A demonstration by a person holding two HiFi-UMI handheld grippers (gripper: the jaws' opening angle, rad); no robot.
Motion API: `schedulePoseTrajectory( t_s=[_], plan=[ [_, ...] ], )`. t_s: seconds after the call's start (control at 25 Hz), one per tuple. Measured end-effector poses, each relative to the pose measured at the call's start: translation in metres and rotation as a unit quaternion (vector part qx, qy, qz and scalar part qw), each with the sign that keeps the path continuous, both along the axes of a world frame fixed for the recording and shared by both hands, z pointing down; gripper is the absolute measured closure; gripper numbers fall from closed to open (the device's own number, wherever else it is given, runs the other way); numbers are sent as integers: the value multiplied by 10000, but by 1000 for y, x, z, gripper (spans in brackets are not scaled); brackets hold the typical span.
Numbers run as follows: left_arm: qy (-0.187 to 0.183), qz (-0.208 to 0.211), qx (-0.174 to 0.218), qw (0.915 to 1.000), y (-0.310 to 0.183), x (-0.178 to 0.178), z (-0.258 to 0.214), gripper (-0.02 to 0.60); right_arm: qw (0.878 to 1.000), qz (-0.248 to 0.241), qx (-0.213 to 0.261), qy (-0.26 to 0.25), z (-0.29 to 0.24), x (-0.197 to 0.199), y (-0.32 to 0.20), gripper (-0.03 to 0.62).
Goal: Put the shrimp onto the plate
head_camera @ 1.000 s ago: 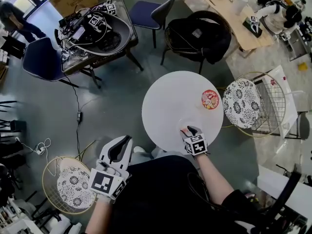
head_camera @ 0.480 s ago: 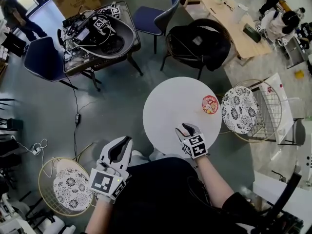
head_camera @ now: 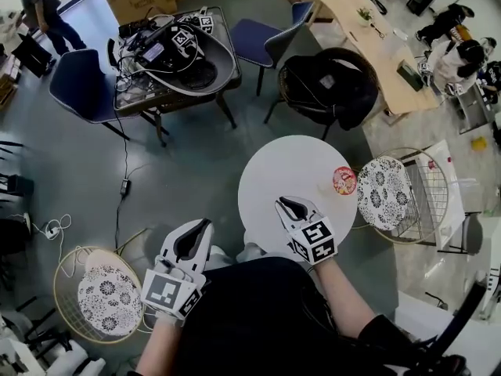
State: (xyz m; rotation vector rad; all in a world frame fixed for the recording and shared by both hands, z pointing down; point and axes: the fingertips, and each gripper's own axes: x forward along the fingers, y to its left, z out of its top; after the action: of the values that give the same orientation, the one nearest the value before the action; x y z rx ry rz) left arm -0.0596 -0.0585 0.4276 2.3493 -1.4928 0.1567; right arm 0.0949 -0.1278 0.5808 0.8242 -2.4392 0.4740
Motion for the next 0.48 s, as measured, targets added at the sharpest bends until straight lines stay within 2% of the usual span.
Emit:
schedulePoseTrajectory(
  t_s=[0.24,0.48],
  plan=[
    [59,-266,138,9995,8,-23,-11,574,9974,-485,386,-360,-55,-49,5,563],
    [168,-625,249,9976,21,-48,-21,574,9897,-1045,700,-689,-104,-96,18,576]
  ],
)
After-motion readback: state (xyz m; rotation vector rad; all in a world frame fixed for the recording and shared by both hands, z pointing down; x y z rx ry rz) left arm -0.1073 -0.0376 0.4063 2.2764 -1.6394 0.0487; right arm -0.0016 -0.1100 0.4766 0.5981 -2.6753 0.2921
